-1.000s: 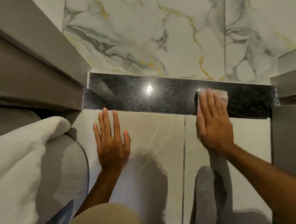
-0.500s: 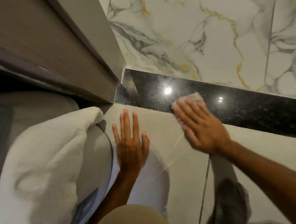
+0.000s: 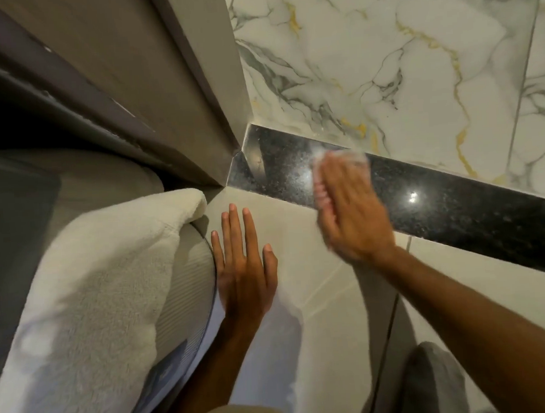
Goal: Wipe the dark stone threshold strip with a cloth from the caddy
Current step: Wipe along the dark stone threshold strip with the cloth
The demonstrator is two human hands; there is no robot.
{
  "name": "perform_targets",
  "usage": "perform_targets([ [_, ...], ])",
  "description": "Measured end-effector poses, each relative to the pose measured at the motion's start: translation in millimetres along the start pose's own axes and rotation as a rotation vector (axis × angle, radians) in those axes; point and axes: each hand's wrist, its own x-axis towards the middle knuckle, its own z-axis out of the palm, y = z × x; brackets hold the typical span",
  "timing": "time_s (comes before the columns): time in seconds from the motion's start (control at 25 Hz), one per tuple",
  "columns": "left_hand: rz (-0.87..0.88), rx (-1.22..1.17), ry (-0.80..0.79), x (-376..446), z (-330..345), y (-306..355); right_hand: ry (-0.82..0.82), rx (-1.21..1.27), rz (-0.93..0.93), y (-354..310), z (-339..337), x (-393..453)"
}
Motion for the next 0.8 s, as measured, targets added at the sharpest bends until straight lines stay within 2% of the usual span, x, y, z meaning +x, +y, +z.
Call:
perform_targets([
  [0.08,0.024,-0.015,0.004,0.3,2.3,0.7,0.042,0.01,0.222,8.7,-8.6,38.4],
  [0.12,0.033,-0.013,0.005,1.0,4.3,0.1,0.033,0.015,0.246,-1.6,-8.6,63.3],
  [0.2,0.024,-0.021,0.003,1.6,6.5,-1.6,-0.023,0.037,0.177,-34.1,-6.6,95.8],
  [0.32,0.018,-0.017,0.005,1.6,3.9,-0.7,0.003,0.079,0.165,-36.9,-6.0,84.2],
  [0.44,0.022,-0.029,-0.001,4.2,3.0,1.0,0.148,0.035,0.404,-5.1,-10.4,42.6],
  [0.52,0.038,-0.016,-0.004,4.0,4.6,0.4,0.134,0.01,0.512,-6.2,-11.0,48.4],
  [0.56,0.05,-0.004,-0.005,4.1,5.8,-0.4,0.117,0.016,0.491,-17.7,-7.9,61.8],
  [0.68,0.039,-0.042,0.012,3.7,7.1,-2.0,0.045,0.011,0.215,-72.5,11.0,108.3],
  [0.8,0.013,-0.08,0.012,2.8,3.2,1.7,0.014,-0.002,0.115,-90.3,17.7,100.3],
])
